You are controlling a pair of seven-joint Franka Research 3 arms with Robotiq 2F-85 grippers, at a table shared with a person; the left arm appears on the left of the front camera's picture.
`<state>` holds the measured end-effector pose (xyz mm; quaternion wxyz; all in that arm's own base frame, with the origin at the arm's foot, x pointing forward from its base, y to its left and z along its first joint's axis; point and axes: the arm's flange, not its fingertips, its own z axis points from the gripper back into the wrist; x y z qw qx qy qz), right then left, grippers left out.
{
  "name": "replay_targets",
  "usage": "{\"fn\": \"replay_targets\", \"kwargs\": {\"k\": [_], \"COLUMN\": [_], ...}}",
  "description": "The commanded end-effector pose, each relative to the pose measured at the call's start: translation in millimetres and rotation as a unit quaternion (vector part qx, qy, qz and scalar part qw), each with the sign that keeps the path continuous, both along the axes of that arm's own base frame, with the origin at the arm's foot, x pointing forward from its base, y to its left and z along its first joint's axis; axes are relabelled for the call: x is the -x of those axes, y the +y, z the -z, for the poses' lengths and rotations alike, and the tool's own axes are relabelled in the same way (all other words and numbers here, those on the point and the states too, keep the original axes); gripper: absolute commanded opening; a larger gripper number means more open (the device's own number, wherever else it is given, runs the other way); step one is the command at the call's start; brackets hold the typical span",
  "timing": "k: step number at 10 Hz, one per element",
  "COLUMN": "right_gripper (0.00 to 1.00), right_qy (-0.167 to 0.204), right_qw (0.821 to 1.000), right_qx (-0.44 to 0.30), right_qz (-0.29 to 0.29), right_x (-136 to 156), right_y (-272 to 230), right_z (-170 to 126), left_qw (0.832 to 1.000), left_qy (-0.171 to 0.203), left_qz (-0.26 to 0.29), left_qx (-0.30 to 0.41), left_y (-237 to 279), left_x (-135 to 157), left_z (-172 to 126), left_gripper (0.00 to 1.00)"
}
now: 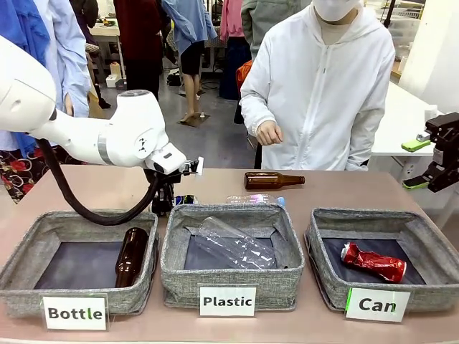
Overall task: Sort the can waste into the basket.
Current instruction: Pick up the can waste from the table and place it in the right Fabric basket.
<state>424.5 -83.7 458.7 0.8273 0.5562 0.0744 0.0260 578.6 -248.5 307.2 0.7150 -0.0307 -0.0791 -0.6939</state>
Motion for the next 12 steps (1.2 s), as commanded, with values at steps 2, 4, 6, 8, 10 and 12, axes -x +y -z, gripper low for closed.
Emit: {"fn": "replay_targets", "kwargs": {"k": [2,4,6,8,10,12], "right_gripper": [1.00,1.00,1.00,1.00,1.00,1.00], "right_qy": [-0.010,-0.010,-0.010,-0.010,-0.010,-0.010], "right_qw": [1.000,1.000,1.000,1.000,1.000,1.000], "right_qx": [0.002,0.002,0.002,0.002,0.002,0.002], "right_qz": [-0.004,-0.004,-0.004,-0.004,-0.004,-0.004], "right_x": [1,1,1,1,1,1], "right_y": [-2,-2,-2,-2,-2,-2], "right_z": [0,0,0,0,0,0], "left_qw": [1.000,0.999,0.993,0.989,0.984,0.971], "left_qy": [-0.017,-0.039,-0.086,-0.043,0.013,0.035], "left_qz": [-0.011,-0.020,-0.046,-0.049,-0.046,-0.026], "left_qx": [0.003,0.020,0.066,0.131,0.173,0.233], "left_y": [2,11,39,79,135,189], "left_x": [3,5,18,57,112,163], "left_z": [-14,-35,-88,-134,-157,-158], "left_gripper": [0.00,0.00,0.00,0.00,0.00,0.00]}}
